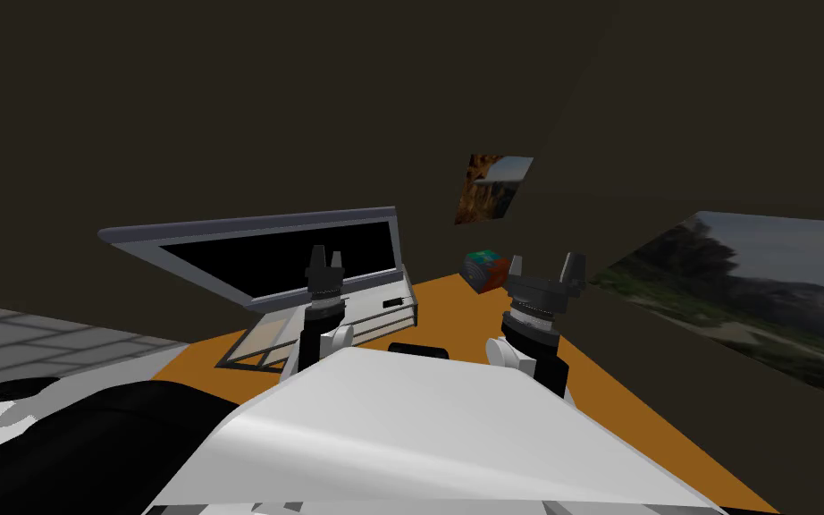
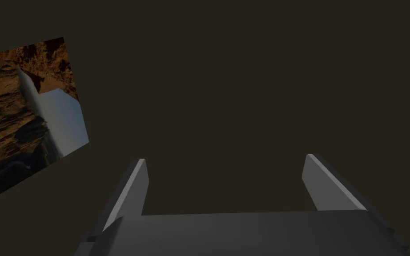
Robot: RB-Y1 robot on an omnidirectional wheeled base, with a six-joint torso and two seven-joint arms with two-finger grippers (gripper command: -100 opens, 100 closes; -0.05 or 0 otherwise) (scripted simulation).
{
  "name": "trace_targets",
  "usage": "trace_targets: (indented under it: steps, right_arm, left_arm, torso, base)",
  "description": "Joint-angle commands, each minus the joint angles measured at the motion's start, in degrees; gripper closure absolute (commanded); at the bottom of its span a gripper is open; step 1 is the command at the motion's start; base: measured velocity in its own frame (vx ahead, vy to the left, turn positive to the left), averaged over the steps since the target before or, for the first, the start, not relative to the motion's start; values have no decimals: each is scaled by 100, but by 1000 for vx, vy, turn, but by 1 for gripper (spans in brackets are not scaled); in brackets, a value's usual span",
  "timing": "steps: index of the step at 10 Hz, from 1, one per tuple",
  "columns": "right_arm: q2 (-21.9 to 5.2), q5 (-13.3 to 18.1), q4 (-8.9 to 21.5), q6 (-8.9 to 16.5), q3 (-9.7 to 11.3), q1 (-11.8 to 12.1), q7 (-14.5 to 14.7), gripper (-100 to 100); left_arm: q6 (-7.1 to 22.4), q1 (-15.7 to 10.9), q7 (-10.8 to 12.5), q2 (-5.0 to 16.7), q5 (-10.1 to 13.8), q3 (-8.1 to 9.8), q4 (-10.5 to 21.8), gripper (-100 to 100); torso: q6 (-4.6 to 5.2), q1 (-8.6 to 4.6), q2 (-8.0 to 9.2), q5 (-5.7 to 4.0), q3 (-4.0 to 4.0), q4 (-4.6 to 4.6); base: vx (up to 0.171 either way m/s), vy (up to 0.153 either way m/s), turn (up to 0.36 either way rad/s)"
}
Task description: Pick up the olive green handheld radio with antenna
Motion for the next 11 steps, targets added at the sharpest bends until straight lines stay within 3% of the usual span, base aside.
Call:
trace_targets:
  steps: [1,4,9,11]
  right_arm:
    - [0,0,0,0,0,0,0,0]
    - [0,0,0,0,0,-1,0,0]
    - [0,0,0,0,0,-1,0,0]
    - [0,0,0,0,-1,0,0,0]
  left_arm:
    - [105,3,85,157,68,-23,166,-100]
    - [256,-5,201,326,164,-48,407,-100]
    - [852,-114,608,790,551,-61,1293,-100]
    - [1015,-156,698,879,649,-48,1539,-100]
  torso:
    - [0,0,0,0,0,0]
    - [2,1,18,0,10,4]
    - [2,7,7,2,4,1]
    - [-2,10,1,2,1,1]
  base:
    - [-23,-2,-169]
    - [-43,2,-121]
    - [-18,8,-226]
    - [0,14,-120]
